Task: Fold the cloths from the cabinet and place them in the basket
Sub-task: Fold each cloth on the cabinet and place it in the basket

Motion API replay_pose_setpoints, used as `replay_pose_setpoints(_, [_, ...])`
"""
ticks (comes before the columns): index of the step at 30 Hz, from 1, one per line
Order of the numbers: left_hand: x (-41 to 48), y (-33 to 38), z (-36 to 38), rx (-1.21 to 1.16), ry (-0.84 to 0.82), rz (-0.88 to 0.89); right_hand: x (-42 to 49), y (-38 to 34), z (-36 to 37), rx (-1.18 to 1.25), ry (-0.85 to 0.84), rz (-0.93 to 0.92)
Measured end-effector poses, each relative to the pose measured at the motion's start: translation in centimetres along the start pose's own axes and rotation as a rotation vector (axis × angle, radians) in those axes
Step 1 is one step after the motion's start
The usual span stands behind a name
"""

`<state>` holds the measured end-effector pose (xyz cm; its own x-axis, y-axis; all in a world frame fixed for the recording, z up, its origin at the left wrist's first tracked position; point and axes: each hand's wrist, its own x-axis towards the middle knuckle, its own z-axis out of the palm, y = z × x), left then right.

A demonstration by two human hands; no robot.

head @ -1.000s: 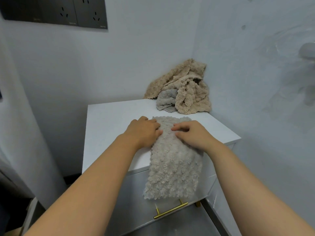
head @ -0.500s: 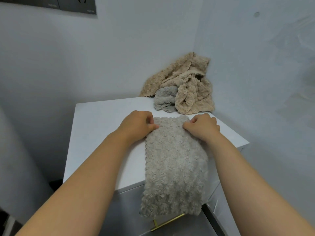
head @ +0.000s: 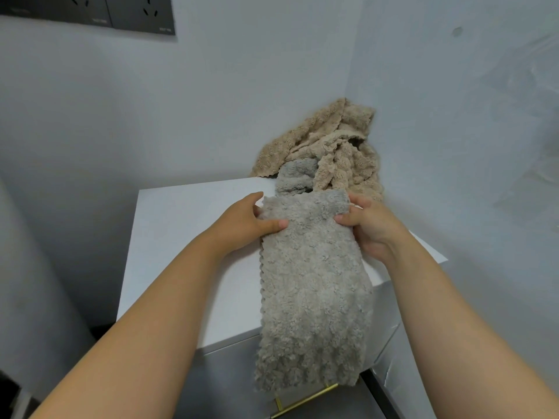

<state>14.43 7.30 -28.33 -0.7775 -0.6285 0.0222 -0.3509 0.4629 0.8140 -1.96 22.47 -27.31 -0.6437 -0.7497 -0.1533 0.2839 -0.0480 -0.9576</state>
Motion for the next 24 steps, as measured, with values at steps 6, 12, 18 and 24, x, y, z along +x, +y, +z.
replay_pose_setpoints(6, [0.7,-0.4,-0.2,-0.210,0.100,-0.057,0.5,0.8,0.4,-0.057,0.091,-0.065])
replay_pose_setpoints(12, [0.9,-0.8,0.1,-0.350,0.226,-0.059,0.6,0.7,1.0,-0.212,0.007,-0.070])
replay_pose_setpoints(18, [1.3,-0.9,0.3,-0.358,0.334,-0.057,1.9,0.8,1.4,-0.168,0.006,-0.051])
replay_pose_setpoints(24, [1.5,-1.3,0.4,-0.349,0.359,-0.047,2.9,1.4,1.7,-0.106,0.002,-0.080])
